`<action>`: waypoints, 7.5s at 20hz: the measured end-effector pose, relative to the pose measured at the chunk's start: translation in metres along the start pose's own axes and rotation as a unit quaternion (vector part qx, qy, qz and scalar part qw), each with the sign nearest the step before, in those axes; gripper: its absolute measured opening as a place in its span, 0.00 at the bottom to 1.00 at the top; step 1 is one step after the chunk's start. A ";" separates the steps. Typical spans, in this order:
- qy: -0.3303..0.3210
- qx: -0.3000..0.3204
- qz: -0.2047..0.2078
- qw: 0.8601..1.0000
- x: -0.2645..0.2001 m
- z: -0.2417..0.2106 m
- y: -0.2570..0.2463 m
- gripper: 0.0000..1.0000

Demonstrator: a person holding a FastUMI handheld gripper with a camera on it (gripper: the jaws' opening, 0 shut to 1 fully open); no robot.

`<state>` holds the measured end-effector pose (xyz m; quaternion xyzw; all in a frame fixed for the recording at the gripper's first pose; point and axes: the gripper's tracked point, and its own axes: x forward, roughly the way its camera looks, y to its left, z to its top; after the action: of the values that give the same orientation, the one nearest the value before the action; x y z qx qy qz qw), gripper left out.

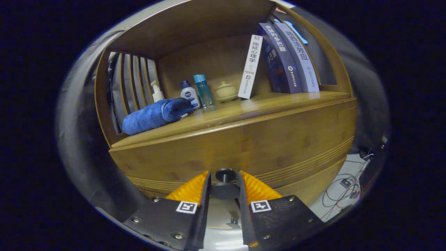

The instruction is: Pull open the drawer, take out the items inside it, and place them on the countertop above the cabinet.

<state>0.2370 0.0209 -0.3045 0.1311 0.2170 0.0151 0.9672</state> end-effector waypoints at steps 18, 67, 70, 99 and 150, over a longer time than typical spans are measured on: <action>-0.016 0.029 -0.049 0.998 -0.066 -0.018 0.001 0.36; 0.006 -0.058 -0.039 0.998 -0.078 -0.032 0.001 0.38; 0.011 -0.063 -0.057 0.996 -0.082 -0.030 -0.002 0.33; -0.038 -0.041 -0.076 0.996 -0.178 -0.044 0.008 0.54; 0.315 0.019 -0.241 0.918 -0.039 -0.011 -0.041 0.82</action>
<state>0.1964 -0.0198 -0.3085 0.0816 0.5354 -0.1817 0.8208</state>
